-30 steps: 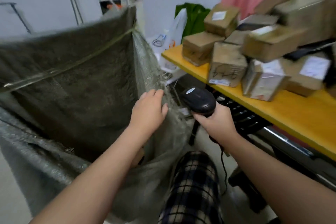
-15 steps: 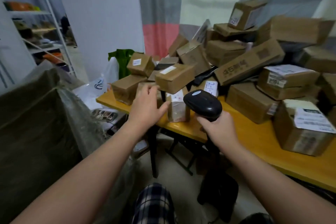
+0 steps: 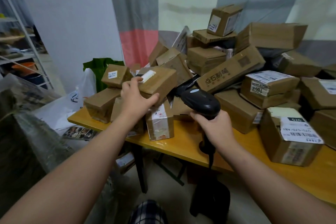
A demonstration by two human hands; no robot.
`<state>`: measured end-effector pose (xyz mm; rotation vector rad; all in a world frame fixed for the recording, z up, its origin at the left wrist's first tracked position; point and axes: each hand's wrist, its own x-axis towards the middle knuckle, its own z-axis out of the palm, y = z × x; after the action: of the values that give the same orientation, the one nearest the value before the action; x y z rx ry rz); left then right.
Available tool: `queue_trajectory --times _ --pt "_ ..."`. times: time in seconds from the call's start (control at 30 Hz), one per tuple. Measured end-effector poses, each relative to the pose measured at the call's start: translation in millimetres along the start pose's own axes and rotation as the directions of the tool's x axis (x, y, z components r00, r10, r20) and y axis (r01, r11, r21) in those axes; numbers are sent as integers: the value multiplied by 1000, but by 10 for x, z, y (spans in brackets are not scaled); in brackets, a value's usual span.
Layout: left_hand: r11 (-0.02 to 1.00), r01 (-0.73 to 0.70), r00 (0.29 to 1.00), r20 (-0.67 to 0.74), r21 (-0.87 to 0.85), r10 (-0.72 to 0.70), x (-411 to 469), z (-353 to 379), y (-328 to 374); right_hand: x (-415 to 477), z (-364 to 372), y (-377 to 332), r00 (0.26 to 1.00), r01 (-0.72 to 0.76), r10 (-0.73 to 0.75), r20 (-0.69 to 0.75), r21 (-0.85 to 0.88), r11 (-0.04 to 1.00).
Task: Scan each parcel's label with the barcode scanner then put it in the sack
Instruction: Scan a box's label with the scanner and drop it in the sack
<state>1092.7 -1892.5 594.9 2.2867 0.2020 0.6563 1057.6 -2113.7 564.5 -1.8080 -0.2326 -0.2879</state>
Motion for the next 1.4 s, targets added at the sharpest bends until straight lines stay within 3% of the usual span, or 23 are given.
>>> queue_trajectory --times 0.07,0.17,0.23,0.3,0.37,0.5,0.6,0.73,0.8,0.87,0.93,1.03,1.17,1.27,1.4 --pt "993 -42 998 -45 -111 37 -128 -51 66 -41 -54 4 1000 -6 8 -26 82 997" --pt "937 -26 999 34 -349 40 -385 -119 182 -147 -157 -22 994 -8 30 -102 205 979" --pt "791 92 988 156 -604 5 -574 -162 297 -227 -232 -61 990 15 26 -137 283 959" --pt "583 273 955 289 -765 -69 -739 -188 418 -312 -310 -73 988 29 29 -154 359 933" --pt "484 390 914 395 -784 -96 -857 -179 512 -406 -379 -83 989 26 40 -142 431 902" --pt "454 549 823 549 -701 -148 -1024 -76 614 -625 -488 -134 992 5 59 -114 497 868" --pt "500 583 796 574 -641 -192 -1180 13 664 -754 -575 -145 988 -12 92 -124 529 849" --pt "551 580 791 575 -600 -207 -1361 149 742 -904 -658 -96 977 36 43 -211 356 934" --pt "587 544 824 515 -600 -237 -1395 219 846 -945 -659 -57 968 22 65 -242 342 939" --pt "673 431 896 370 -601 -244 -1415 285 975 -951 -637 -17 953 2 98 -287 330 944" --pt "804 248 964 218 -540 -151 -1451 307 1054 -945 -632 -4 938 -24 133 -319 323 946" --pt "949 30 945 317 -313 74 -1465 344 997 -957 -686 21 918 -24 146 -368 315 949" --pt "931 67 823 547 -358 151 -1415 303 790 -1025 -814 100 905 -42 146 -399 260 965" --pt "866 128 868 477 -483 138 -1361 274 659 -1071 -857 159 911 -68 118 -395 138 988" --pt "845 49 920 353 -532 169 -1275 209 622 -1096 -878 149 941 -43 13 -339 -82 996"
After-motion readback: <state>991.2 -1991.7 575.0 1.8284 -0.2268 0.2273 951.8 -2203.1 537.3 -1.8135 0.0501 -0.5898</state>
